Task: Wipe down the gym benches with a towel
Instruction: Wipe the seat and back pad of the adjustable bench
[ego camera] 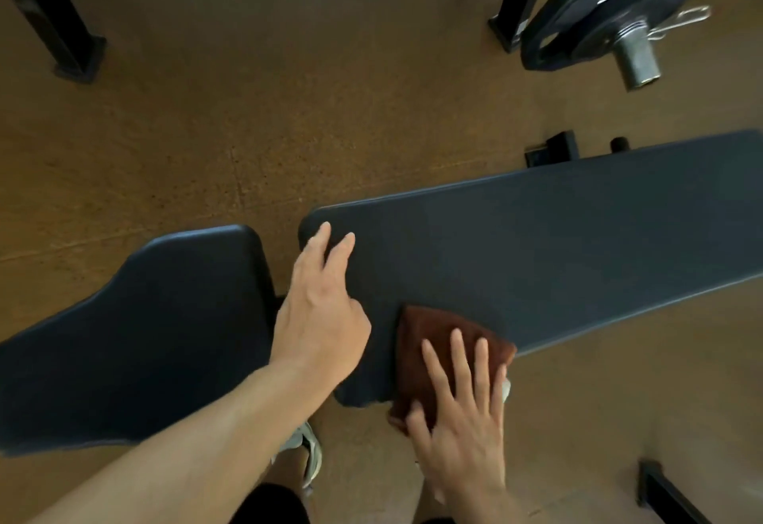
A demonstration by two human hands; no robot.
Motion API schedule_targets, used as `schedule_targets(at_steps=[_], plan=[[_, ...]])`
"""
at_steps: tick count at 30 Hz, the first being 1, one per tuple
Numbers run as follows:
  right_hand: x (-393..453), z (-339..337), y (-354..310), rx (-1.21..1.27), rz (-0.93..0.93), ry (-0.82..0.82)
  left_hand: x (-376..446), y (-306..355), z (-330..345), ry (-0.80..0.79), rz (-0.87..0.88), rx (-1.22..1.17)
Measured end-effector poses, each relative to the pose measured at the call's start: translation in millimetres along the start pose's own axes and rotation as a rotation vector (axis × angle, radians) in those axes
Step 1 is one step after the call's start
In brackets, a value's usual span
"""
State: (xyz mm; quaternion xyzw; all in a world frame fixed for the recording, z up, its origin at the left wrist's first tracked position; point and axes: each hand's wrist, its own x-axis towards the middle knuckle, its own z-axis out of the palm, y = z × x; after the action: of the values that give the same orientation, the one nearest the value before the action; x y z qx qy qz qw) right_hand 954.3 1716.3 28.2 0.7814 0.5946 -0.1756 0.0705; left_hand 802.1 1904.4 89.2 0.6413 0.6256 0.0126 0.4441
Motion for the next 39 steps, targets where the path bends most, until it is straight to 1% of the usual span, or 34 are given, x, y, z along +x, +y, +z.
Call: schedule_targets(at_steps=[2, 4, 6, 8, 11, 13, 15, 17, 20, 22, 24, 27, 29, 31, 34, 36, 38, 39], plan=[[5, 0, 19, 0.007, 0.033, -0.051, 3, 14, 15, -0.114, 0.022, 0.175], [31, -7, 18, 0.035, 0.041, -0.044, 8, 26, 32, -0.195, 0.008, 0.353], [68, -21, 9, 0.100, 0.074, -0.035, 13, 35, 49, -0.240, -0.048, 0.467], [117, -38, 4, 0.139, 0.078, -0.004, 16, 41, 61, -0.271, -0.115, 0.528], [186, -62, 8, 0.124, -0.050, 0.016, 15, 50, 78, -0.242, -0.187, 0.556], [205, -66, 16, 0.084, -0.152, 0.027, 14, 51, 85, -0.214, -0.223, 0.548], [189, -63, 35, 0.096, -0.222, 0.049, 14, 50, 86, -0.213, -0.242, 0.505], [143, -53, 66, 0.101, -0.228, 0.042, 13, 50, 84, -0.228, -0.247, 0.449], [66, -38, 118, 0.049, -0.255, -0.049, 16, 54, 82, -0.267, -0.274, 0.406], [57, -36, 135, 0.023, -0.307, -0.101, 16, 53, 82, -0.277, -0.278, 0.389], [92, -44, 130, 0.029, -0.355, -0.110, 16, 50, 81, -0.279, -0.273, 0.366], [178, -67, 99, 0.061, -0.396, -0.051, 16, 44, 82, -0.280, -0.254, 0.371], [229, -81, 74, 0.063, -0.364, -0.036, 16, 40, 83, -0.263, -0.250, 0.381], [250, -86, 59, 0.056, -0.309, -0.027, 16, 37, 84, -0.246, -0.237, 0.383], [216, -76, 60, 0.083, -0.261, 0.023, 15, 32, 85, -0.232, -0.200, 0.369], [162, -62, 70, 0.052, -0.331, 0.036, 15, 28, 87, -0.206, -0.173, 0.362], [113, -49, 84, 0.008, -0.441, -0.036, 15, 25, 90, -0.178, -0.147, 0.361], [102, -47, 90, -0.017, -0.465, -0.075, 15, 25, 91, -0.162, -0.132, 0.357]])
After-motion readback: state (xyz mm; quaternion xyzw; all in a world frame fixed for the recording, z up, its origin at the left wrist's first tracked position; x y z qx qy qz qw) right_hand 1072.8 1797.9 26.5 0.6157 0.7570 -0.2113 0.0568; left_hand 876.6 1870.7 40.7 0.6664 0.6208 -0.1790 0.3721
